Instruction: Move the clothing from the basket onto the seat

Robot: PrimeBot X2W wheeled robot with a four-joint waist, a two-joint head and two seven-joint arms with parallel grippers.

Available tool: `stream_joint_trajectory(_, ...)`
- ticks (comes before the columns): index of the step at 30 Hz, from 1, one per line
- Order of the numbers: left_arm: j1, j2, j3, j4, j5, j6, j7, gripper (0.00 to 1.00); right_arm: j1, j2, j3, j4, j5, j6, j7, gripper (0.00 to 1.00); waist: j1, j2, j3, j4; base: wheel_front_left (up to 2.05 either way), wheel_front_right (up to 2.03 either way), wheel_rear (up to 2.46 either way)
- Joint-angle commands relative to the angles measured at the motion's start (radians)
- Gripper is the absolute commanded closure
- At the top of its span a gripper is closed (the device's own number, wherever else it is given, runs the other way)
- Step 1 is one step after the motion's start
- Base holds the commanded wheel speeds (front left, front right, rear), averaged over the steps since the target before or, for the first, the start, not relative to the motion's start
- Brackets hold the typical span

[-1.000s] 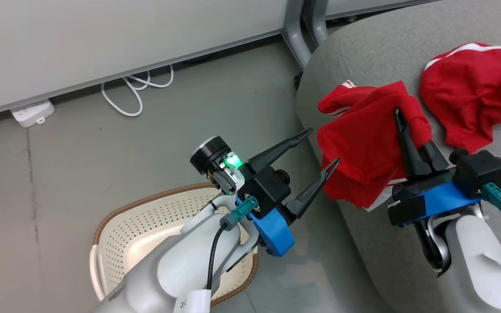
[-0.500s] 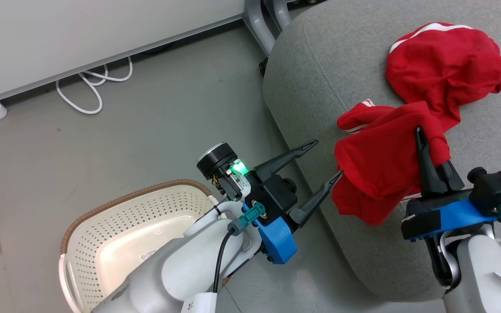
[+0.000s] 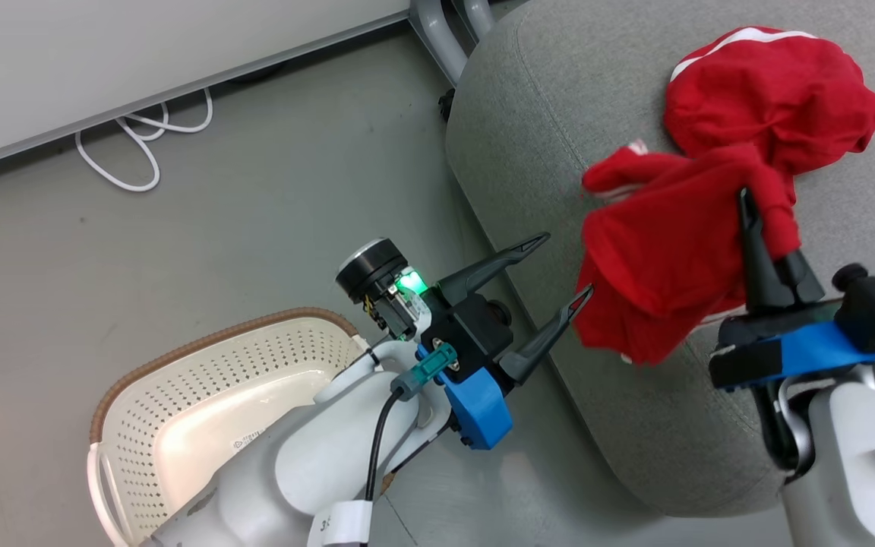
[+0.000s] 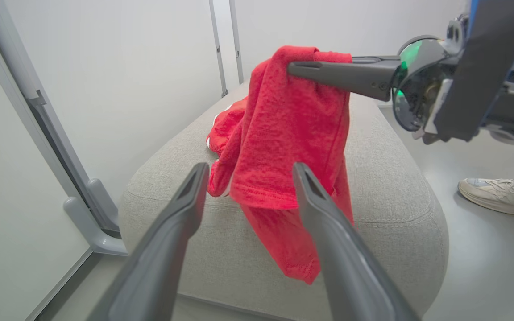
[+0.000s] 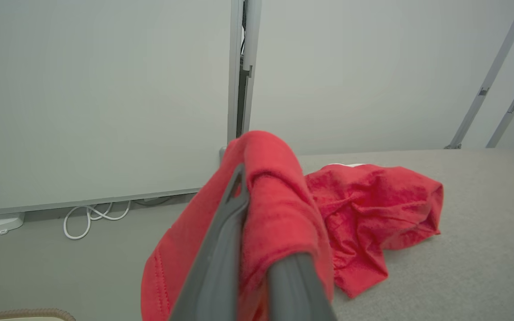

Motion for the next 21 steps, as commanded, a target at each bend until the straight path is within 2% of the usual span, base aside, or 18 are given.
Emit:
stream_joint_trajectory(1,-0.017,0.009,0.007,-0.003,0.004,-0.001,-0.005,0.0,-0.035,-0.017,-0.001,-0.013,-0.007,0.0,-0.001,1.0,0.0,0.0,0.01,0.0,0.0,0.0,0.0)
stream_joint_trajectory(9,-0.072,0.031,0.017,-0.01,0.024,-0.001,-0.005,0.0,-0.242,-0.122,-0.051,-0.101,-0.026,0.0,-0.001,1.0,0.0,0.0,0.12,-0.003,0.0,0.0,0.0)
stream_joint_trajectory(16,-0.144,0.075,0.004,-0.007,0.041,-0.001,-0.005,0.0,-0.453,-0.231,-0.182,-0.148,-0.021,0.0,-0.001,1.0,0.0,0.0,0.256,-0.008,0.0,0.0,0.0)
stream_joint_trajectory(21,-0.187,0.098,-0.014,-0.01,0.049,-0.001,-0.002,0.0,-0.525,-0.293,-0.273,-0.107,-0.014,0.0,-0.001,1.0,0.0,0.0,0.326,-0.009,0.0,0.0,0.0)
